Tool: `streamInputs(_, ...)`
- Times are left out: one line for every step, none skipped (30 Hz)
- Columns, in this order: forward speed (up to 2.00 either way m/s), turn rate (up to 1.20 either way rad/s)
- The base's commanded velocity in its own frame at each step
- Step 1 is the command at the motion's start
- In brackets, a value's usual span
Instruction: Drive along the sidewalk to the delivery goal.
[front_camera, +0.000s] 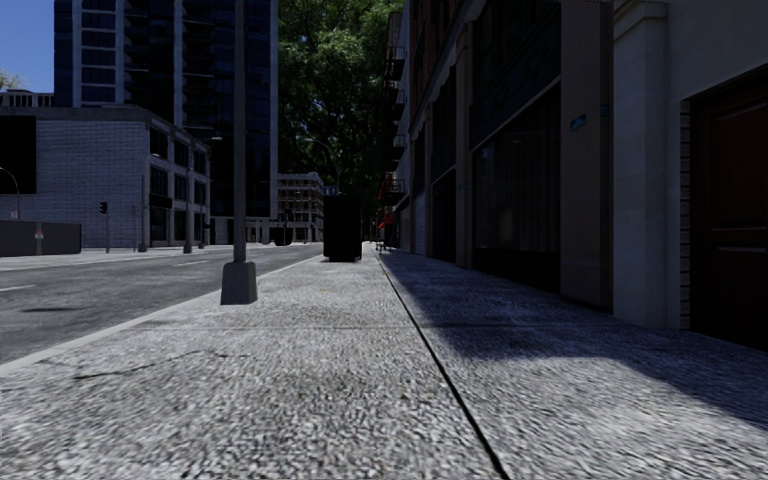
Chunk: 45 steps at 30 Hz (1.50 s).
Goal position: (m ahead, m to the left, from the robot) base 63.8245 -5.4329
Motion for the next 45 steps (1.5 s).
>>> streamInputs(1.90,0.00)
streamInputs(1.90,0.00)
streamInputs(1.90,0.00)
streamInputs(1.90,0.00)
streamInputs(1.90,0.00)
streamInputs(1.90,0.00)
streamInputs(1.90,0.00)
streamInputs(1.90,0.00)
streamInputs(1.90,0.00)
streamInputs(1.90,0.00)
streamInputs(1.90,0.00)
streamInputs(1.90,0.00)
streamInputs(1.90,0.00)
streamInputs(1.90,0.00)
streamInputs(1.90,0.00)
streamInputs(1.90,0.00)
streamInputs(1.88,0.00)
streamInputs(1.84,0.00)
streamInputs(1.84,0.00)
streamInputs(1.84,0.00)
streamInputs(1.82,0.00)
streamInputs(1.81,0.00)
streamInputs(1.81,0.00)
streamInputs(1.88,0.00)
streamInputs(1.91,0.00)
streamInputs(1.92,0.00)
streamInputs(1.92,0.00)
streamInputs(1.92,0.00)
streamInputs(1.92,0.00)
streamInputs(1.92,0.00)
streamInputs(1.92,0.00)
streamInputs(1.92,0.00)
streamInputs(1.92,0.00)
streamInputs(1.92,0.00)
streamInputs(1.88,0.00)
streamInputs(1.86,0.00)
streamInputs(1.86,0.00)
streamInputs(1.85,0.00)
streamInputs(1.85,0.00)
streamInputs(1.85,0.00)
streamInputs(1.85,0.00)
streamInputs(1.85,0.00)
streamInputs(1.85,0.00)
streamInputs(1.85,0.00)
streamInputs(1.85,0.00)
